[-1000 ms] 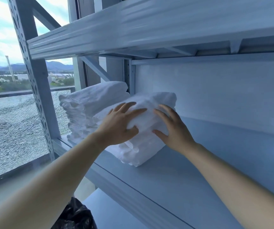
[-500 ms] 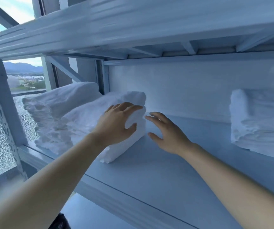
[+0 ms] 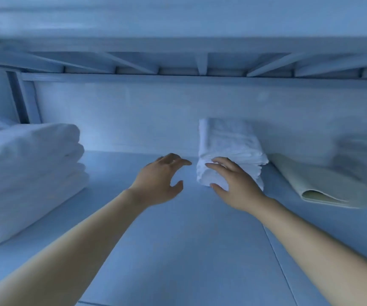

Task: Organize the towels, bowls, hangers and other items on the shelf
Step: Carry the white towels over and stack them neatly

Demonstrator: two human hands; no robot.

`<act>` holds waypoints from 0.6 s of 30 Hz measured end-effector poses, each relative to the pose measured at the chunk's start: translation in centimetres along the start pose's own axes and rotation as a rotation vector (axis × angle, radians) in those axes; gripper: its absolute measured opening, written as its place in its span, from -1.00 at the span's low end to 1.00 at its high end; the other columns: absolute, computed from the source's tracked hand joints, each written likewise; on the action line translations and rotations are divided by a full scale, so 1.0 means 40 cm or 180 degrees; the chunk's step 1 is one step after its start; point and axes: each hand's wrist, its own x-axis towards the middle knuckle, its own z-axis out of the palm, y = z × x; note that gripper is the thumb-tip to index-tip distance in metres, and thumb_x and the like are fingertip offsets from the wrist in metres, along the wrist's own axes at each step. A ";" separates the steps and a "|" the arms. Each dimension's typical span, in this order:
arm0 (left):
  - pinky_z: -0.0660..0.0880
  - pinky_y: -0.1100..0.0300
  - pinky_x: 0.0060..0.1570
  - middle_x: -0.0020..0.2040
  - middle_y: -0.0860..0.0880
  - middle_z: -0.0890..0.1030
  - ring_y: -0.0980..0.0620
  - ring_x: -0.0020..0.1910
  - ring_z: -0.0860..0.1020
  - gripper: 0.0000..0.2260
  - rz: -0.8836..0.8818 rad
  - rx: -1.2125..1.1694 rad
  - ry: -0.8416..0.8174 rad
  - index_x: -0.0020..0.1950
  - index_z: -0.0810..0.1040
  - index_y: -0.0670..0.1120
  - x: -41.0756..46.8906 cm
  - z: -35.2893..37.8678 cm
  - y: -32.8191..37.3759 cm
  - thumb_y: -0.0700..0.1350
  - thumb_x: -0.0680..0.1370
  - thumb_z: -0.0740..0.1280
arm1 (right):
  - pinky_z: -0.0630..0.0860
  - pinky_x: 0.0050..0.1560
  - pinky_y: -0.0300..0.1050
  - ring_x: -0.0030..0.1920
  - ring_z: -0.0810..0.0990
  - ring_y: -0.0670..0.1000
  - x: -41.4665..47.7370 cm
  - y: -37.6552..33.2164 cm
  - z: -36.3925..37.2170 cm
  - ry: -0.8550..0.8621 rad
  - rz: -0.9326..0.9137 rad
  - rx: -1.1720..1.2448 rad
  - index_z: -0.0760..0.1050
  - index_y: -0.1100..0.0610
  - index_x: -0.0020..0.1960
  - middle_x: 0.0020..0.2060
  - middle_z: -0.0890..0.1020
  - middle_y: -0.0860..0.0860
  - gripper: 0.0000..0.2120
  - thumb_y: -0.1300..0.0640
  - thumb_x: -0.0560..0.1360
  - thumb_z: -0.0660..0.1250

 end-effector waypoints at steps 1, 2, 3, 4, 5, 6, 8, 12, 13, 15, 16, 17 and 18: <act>0.41 0.22 -0.04 0.31 0.17 0.36 0.10 0.22 0.41 -0.55 0.0039 -0.0047 -0.0018 0.36 0.31 0.21 0.021 0.023 0.025 0.02 0.47 0.27 | 0.45 0.12 -0.16 0.33 0.30 -0.14 -0.014 0.032 -0.018 0.0040 0.0044 -0.0044 0.32 -0.08 0.39 0.37 0.29 -0.15 -0.54 0.06 0.50 0.29; 0.44 0.20 -0.02 0.31 0.17 0.35 0.09 0.22 0.41 -0.54 0.0061 -0.0116 -0.0020 0.36 0.32 0.20 0.040 0.044 0.048 0.01 0.47 0.28 | 0.45 0.11 -0.15 0.33 0.30 -0.14 -0.028 0.062 -0.034 0.0078 0.0097 -0.0074 0.32 -0.09 0.38 0.37 0.29 -0.15 -0.54 0.05 0.50 0.29; 0.46 0.18 0.00 0.30 0.17 0.35 0.09 0.21 0.41 -0.54 0.0058 -0.0235 0.0007 0.35 0.34 0.20 0.059 0.065 0.071 -0.02 0.46 0.30 | 0.45 0.12 -0.14 0.33 0.31 -0.13 -0.042 0.091 -0.050 0.0105 0.0151 -0.0099 0.32 -0.09 0.38 0.37 0.29 -0.16 -0.54 0.05 0.50 0.29; 0.49 0.15 0.00 0.29 0.18 0.36 0.10 0.20 0.43 -0.54 0.0017 -0.0418 0.0066 0.33 0.36 0.20 0.075 0.083 0.090 -0.05 0.44 0.31 | 0.45 0.14 -0.11 0.33 0.32 -0.11 -0.053 0.116 -0.063 0.0120 0.0196 -0.0125 0.32 -0.09 0.38 0.38 0.28 -0.16 -0.54 0.06 0.50 0.30; 0.50 0.13 0.00 0.27 0.20 0.37 0.11 0.17 0.45 -0.54 -0.0058 -0.0659 0.0159 0.30 0.38 0.21 0.091 0.102 0.108 -0.08 0.43 0.32 | 0.45 0.16 -0.08 0.33 0.32 -0.10 -0.063 0.141 -0.075 0.0125 0.0234 -0.0155 0.32 -0.09 0.38 0.38 0.28 -0.15 -0.54 0.06 0.50 0.30; 0.51 0.15 -0.03 0.24 0.23 0.37 0.12 0.13 0.47 -0.55 -0.0144 -0.0920 0.0292 0.26 0.40 0.21 0.108 0.123 0.127 -0.11 0.41 0.33 | 0.44 0.18 -0.07 0.35 0.32 -0.09 -0.074 0.168 -0.087 0.0129 0.0261 -0.0180 0.33 -0.08 0.38 0.39 0.27 -0.15 -0.54 0.07 0.50 0.30; 0.46 0.27 -0.16 0.17 0.27 0.38 0.13 0.09 0.48 -0.56 -0.0207 -0.1230 0.0594 0.20 0.44 0.20 0.140 0.159 0.158 -0.17 0.39 0.33 | 0.42 0.21 -0.09 0.36 0.32 -0.06 -0.091 0.213 -0.107 0.0157 0.0277 -0.0214 0.34 -0.06 0.37 0.40 0.27 -0.12 -0.54 0.09 0.49 0.31; 0.45 0.08 0.10 0.34 0.09 0.37 0.01 0.32 0.34 -0.51 0.0120 -0.0504 0.0798 0.30 0.42 0.10 0.212 0.217 0.196 -0.16 0.39 0.37 | 0.39 0.22 -0.08 0.41 0.23 -0.01 -0.095 0.279 -0.137 0.0221 0.0286 -0.0363 0.29 -0.03 0.41 0.44 0.21 -0.06 -0.48 0.09 0.48 0.33; 0.39 -0.01 0.21 0.39 0.04 0.34 -0.05 0.36 0.30 -0.46 0.0178 -0.0270 0.0801 0.34 0.39 0.07 0.231 0.228 0.202 -0.15 0.38 0.39 | 0.38 0.25 -0.06 0.44 0.17 0.00 -0.087 0.290 -0.142 0.0205 0.0303 -0.0395 0.24 -0.04 0.44 0.46 0.17 -0.05 -0.43 0.09 0.47 0.34; 0.25 -0.11 0.34 0.46 0.01 0.23 -0.09 0.45 0.17 -0.32 0.0039 0.0104 0.0627 0.44 0.24 0.09 0.266 0.242 0.214 -0.10 0.37 0.41 | 0.30 0.32 -0.07 0.47 0.07 0.00 -0.063 0.306 -0.147 0.0079 0.0353 -0.0432 0.13 -0.08 0.48 0.49 0.07 -0.04 -0.32 0.08 0.46 0.37; 0.19 -0.16 0.36 0.49 0.02 0.15 -0.09 0.48 0.09 -0.25 -0.0119 0.0252 0.0435 0.48 0.14 0.13 0.281 0.247 0.217 -0.07 0.37 0.42 | 0.25 0.36 -0.07 0.48 0.03 0.00 -0.051 0.311 -0.147 -0.0025 0.0372 -0.0442 0.08 -0.09 0.49 0.50 0.02 -0.04 -0.28 0.07 0.45 0.38; 0.14 -0.21 0.36 0.51 0.04 0.08 -0.09 0.49 0.03 -0.18 -0.0259 0.0403 0.0226 0.50 0.04 0.16 0.295 0.254 0.218 -0.05 0.37 0.43 | 0.23 0.38 -0.06 0.49 0.00 0.01 -0.038 0.315 -0.144 -0.0130 0.0379 -0.0446 0.04 -0.11 0.50 0.51 -0.02 -0.05 -0.24 0.07 0.45 0.39; 0.11 -0.27 0.34 0.51 0.05 0.03 -0.08 0.49 -0.01 -0.13 -0.0344 0.0566 0.0040 0.50 -0.04 0.18 0.306 0.261 0.217 -0.03 0.36 0.44 | 0.23 0.39 -0.05 0.50 -0.02 0.01 -0.026 0.318 -0.138 -0.0225 0.0372 -0.0444 0.02 -0.12 0.50 0.51 -0.06 -0.06 -0.22 0.08 0.44 0.40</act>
